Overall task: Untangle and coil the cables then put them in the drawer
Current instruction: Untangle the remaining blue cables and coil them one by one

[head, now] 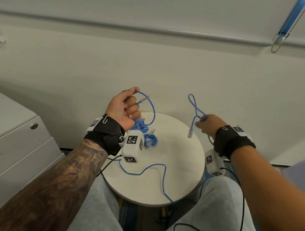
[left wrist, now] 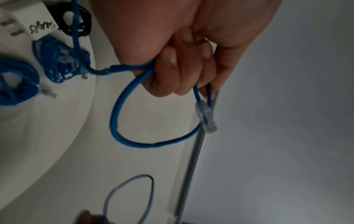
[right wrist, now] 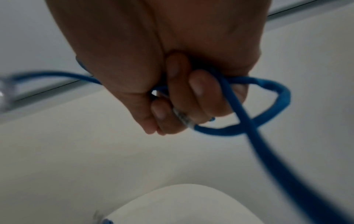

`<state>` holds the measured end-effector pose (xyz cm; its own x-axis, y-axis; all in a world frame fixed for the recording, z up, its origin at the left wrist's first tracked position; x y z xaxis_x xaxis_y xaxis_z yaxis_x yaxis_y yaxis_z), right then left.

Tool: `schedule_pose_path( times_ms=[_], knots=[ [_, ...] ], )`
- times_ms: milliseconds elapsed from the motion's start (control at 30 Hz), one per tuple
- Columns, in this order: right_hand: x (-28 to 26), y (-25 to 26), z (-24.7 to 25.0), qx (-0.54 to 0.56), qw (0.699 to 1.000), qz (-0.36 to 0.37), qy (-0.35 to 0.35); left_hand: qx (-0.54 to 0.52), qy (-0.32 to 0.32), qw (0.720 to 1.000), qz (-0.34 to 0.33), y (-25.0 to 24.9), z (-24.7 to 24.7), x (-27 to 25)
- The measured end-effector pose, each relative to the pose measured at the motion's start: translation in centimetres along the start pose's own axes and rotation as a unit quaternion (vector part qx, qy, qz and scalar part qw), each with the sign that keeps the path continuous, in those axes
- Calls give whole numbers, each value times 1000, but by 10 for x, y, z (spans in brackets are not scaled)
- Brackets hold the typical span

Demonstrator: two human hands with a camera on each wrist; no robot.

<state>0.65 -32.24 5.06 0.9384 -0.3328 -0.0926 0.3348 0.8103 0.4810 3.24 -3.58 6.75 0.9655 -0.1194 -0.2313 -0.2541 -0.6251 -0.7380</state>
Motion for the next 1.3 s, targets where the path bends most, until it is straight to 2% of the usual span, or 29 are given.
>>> schedule_pose_path(
  times_ms=[67, 100, 133, 167, 200, 233, 300, 333, 367, 433, 533, 567, 600, 667, 800, 867, 967, 1000, 1067, 1133, 1167, 1233, 1300],
  knots=[
    [0, 2, 9, 89, 996, -7, -22, 110, 7, 994, 6, 6, 2, 0],
    [1, 8, 14, 129, 991, 8, -39, 199, 8, 980, 4, 16, 4, 0],
    [-1, 17, 19, 164, 984, 30, -57, 308, 16, 951, -1, 28, 6, -2],
    [-3, 27, 24, 194, 976, 56, -76, 429, 35, 902, -15, 42, 7, -5],
    [-6, 37, 28, 222, 968, 77, -89, 544, 57, 836, -35, 57, 9, -6],
    [-8, 45, 32, 250, 959, 92, -96, 630, 87, 771, -39, 77, 12, -9],
    [-14, 58, 38, 309, 940, 108, -102, 751, 152, 643, -4, 117, 21, -17],
    [-18, 64, 42, 334, 930, 111, -108, 784, 171, 596, 16, 133, 25, -21],
    [-21, 68, 46, 361, 919, 108, -113, 796, 176, 579, 23, 143, 25, -23],
    [-26, 76, 54, 455, 880, 95, -100, 784, 180, 594, 10, 154, 18, -25],
    [-35, 92, 64, 643, 762, 71, -18, 741, 219, 634, -20, 161, -10, -31],
    [-36, 96, 67, 670, 739, 71, -8, 714, 241, 657, -26, 163, -21, -37],
    [-39, 101, 72, 685, 724, 75, -3, 680, 257, 686, -25, 166, -33, -43],
    [-37, 106, 77, 693, 716, 88, -15, 609, 278, 743, -5, 170, -49, -51],
    [-27, 96, 80, 625, 765, 117, -97, 532, 314, 785, 52, 176, -51, -55],
    [-22, 82, 79, 598, 783, 119, -121, 472, 307, 821, 91, 174, -44, -54],
    [-18, 63, 76, 560, 808, 105, -149, 373, 230, 891, 123, 163, -32, -42],
    [-19, 59, 74, 530, 826, 111, -156, 336, 191, 914, 126, 156, -27, -36],
    [-21, 53, 65, 404, 887, 157, -158, 260, 121, 950, 124, 141, -16, -23],
    [-28, 52, 39, 224, 945, 221, -89, 187, 72, 972, 123, 125, -8, -12],
    [-34, 49, 21, 149, 961, 232, -35, 158, 59, 978, 123, 118, -6, -8],
    [-50, 40, -15, 70, 970, 222, 64, 119, 48, 984, 122, 106, -5, -5],
    [-62, 40, -42, 60, 966, 228, 108, 111, 48, 986, 116, 97, -7, -4]
  ],
)
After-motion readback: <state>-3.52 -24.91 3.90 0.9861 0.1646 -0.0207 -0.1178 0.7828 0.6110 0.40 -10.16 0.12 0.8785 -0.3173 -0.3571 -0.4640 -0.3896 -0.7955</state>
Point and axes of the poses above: each hand's wrist, its own x-axis towards the middle knuckle, its own z-axis out of the back of the hand, y = z × x, the point moved 6 cm from there along x, towards the middle knuckle, and after that the axes turned 8 degrees about -y, right-handed, at the moved point
